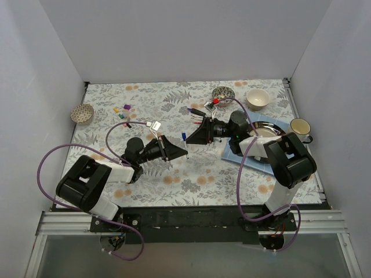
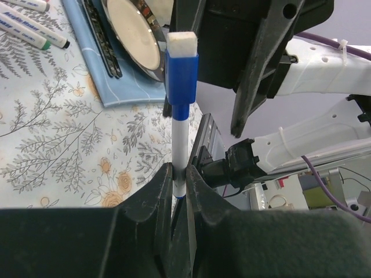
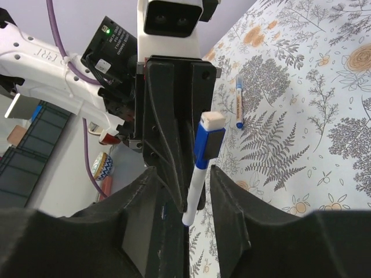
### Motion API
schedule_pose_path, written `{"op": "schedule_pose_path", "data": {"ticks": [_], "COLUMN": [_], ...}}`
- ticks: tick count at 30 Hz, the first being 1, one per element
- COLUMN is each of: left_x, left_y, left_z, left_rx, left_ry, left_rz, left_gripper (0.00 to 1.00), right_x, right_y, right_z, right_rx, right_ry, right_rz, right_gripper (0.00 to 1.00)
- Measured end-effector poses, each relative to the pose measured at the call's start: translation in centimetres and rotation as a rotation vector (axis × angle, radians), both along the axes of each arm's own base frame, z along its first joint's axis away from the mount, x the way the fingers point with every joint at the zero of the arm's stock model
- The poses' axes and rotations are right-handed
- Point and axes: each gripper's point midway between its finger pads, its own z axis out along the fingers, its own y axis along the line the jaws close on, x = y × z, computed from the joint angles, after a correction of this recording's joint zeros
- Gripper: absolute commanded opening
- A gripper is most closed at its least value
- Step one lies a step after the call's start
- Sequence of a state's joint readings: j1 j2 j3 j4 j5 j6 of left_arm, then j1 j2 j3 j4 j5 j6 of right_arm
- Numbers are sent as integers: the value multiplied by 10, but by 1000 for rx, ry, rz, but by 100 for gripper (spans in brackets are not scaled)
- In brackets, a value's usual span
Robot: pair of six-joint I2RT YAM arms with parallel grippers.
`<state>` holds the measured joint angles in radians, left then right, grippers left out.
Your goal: Open the pen caps
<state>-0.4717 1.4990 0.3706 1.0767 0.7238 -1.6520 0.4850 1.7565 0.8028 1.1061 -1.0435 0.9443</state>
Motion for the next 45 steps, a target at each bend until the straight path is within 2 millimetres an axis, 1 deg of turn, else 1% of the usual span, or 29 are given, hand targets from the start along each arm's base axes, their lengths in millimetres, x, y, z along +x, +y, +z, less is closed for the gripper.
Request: {"op": "schedule_pose_path", "data": {"ticks": [6, 9, 10, 11, 12, 13, 14, 16, 17, 18, 21, 22, 25, 27, 29, 32, 34, 38, 40, 42, 45], "left_x": [-1, -1, -2, -2, -3, -4, -4, -4, -5, -4, -5, -7, -12, -14, -11, 1, 10, 27, 32, 37, 41], "left_y": [-7, -8, -9, -9, -10, -11, -11, -11, -11, -11, -9, -8, -2, 5, 13, 20, 22, 24, 24, 23, 21], "left_z": [10, 10, 11, 11, 11, 13, 14, 14, 14, 15, 17, 20, 38, 51, 64, 71, 68, 50, 44, 41, 42], "left_rx": [-22, -23, -25, -26, -25, -30, -34, -35, -36, -35, -24, -20, -11, 0, 9, 34, 55, 110, 126, 135, 133], "left_ry": [-26, -26, -27, -28, -28, -30, -34, -33, -34, -39, -55, -69, -135, -183, -230, -246, -232, -174, -156, -147, -140], "left_rz": [-11, -10, -13, -15, -18, -22, -23, -25, -26, -25, -20, -19, -6, 26, 76, 151, 190, 247, 261, 273, 275], "left_gripper": [0, 0, 0, 0, 0, 1, 3, 28, 37, 51, 69, 77, 87, 89, 89, 88, 86, 79, 73, 70, 63], "right_x": [-11, -17, -18, -19, -19, -18, -18, -18, -17, -18, -19, -18, -15, -12, -9, -13, -18, -26, -28, -31, -32], "right_y": [9, 14, 15, 15, 15, 16, 16, 16, 16, 16, 16, 16, 14, 12, 11, 9, 8, 8, 9, 9, 10], "right_z": [-2, -4, -5, -5, -5, -5, -6, -6, -6, -6, -6, -7, -10, -9, -11, -12, -12, -12, -12, -12, -12], "right_rx": [-4, -7, -8, -9, -9, -10, -12, -12, -11, -10, -13, -16, -31, -36, -46, -47, -44, -40, -39, -38, -38], "right_ry": [10, 13, 15, 17, 19, 21, 24, 24, 22, 19, 0, -7, -39, -79, -105, -125, -127, -128, -128, -128, -128], "right_rz": [33, 51, 53, 55, 59, 52, 54, 54, 55, 57, 72, 73, 86, 95, 111, 145, 170, 210, 221, 230, 237], "right_gripper": [42, 29, 17, 11, 8, 1, 1, 1, 1, 1, 1, 1, 1, 1, 1, 1, 1, 1, 1, 1, 1]}}
